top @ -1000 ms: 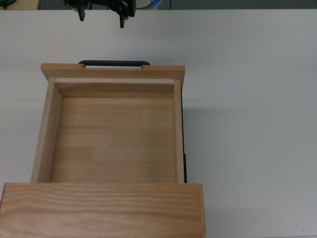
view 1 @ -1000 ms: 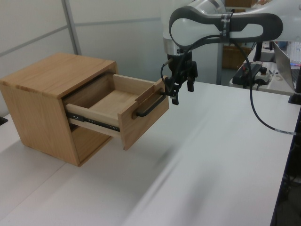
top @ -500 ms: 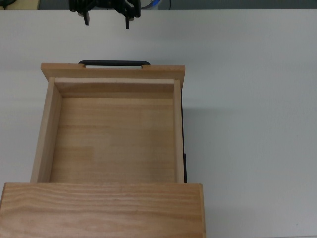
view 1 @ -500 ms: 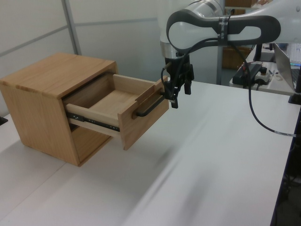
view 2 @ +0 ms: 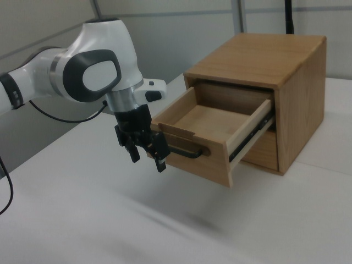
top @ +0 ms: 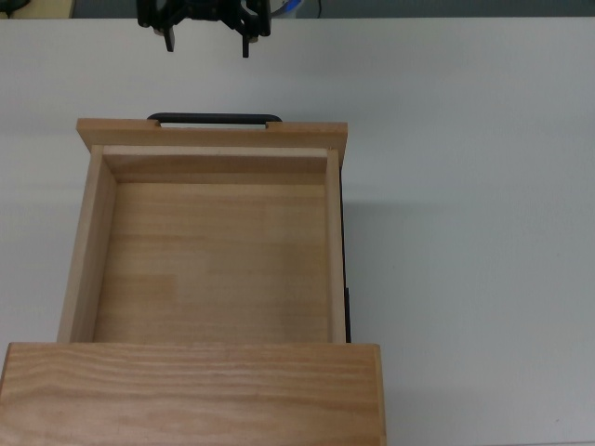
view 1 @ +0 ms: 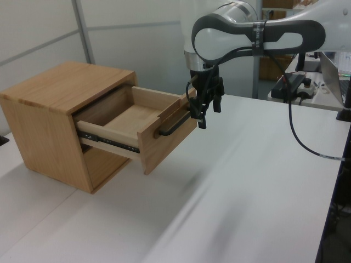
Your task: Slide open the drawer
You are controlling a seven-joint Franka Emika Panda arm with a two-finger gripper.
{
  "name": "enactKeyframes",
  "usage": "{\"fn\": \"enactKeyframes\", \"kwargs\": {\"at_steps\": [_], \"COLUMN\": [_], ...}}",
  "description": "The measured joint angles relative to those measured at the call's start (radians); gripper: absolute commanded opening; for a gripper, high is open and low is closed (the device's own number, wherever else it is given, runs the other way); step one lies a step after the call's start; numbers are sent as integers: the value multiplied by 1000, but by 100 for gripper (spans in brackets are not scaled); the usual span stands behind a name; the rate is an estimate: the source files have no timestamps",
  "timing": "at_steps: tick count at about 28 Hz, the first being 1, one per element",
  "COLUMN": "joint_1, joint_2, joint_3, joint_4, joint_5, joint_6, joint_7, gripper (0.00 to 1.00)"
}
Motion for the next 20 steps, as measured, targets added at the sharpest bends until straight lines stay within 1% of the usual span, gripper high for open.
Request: {"fn": "enactKeyframes", "kwargs": {"at_steps": [10,20], "joint_1": [0,0], "joint_2": [1,1], "joint_3": [17,17], "joint_4": [0,5], "joint_5": [0,0], "joint_6": [0,0], "joint_7": [0,0], "gripper": [100,100]}}
